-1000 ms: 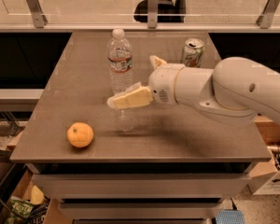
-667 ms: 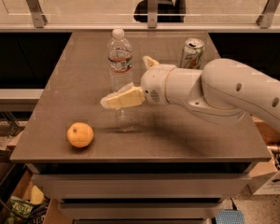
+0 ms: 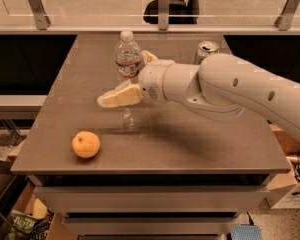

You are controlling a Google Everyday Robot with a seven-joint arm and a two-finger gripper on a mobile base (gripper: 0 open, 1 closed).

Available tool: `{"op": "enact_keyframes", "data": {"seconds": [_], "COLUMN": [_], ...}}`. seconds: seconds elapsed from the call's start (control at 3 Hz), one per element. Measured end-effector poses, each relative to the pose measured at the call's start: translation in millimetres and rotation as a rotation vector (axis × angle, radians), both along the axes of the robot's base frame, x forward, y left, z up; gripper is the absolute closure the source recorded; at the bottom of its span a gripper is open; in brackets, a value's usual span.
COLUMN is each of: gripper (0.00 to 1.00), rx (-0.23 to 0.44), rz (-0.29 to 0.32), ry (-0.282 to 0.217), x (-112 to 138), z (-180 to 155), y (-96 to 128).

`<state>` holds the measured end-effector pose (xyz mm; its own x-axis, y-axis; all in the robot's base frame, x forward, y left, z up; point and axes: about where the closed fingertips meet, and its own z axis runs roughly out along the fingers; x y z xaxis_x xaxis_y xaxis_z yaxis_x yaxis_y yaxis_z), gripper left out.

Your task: Pick water bottle

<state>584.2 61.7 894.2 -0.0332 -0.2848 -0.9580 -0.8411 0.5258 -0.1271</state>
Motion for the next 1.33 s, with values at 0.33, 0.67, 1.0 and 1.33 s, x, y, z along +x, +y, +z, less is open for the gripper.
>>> {"op": "enact_keyframes", "data": {"seconds": [0.33,0.67,1.0,1.33], "gripper": [0.08,0.24,0.47,0.71], "rx": [-0.003,-0.002,-0.003,-0.003], "rz": [0.017,0.02,0.024,0.027], "ry": [-0.03,-0.032,-0.034,-0.036], "x": [13.7,12.6,11.7,10.7], "z": [8.0,9.4,10.6,11.8], "y": [11.5,13.7,15.9,18.0]}}
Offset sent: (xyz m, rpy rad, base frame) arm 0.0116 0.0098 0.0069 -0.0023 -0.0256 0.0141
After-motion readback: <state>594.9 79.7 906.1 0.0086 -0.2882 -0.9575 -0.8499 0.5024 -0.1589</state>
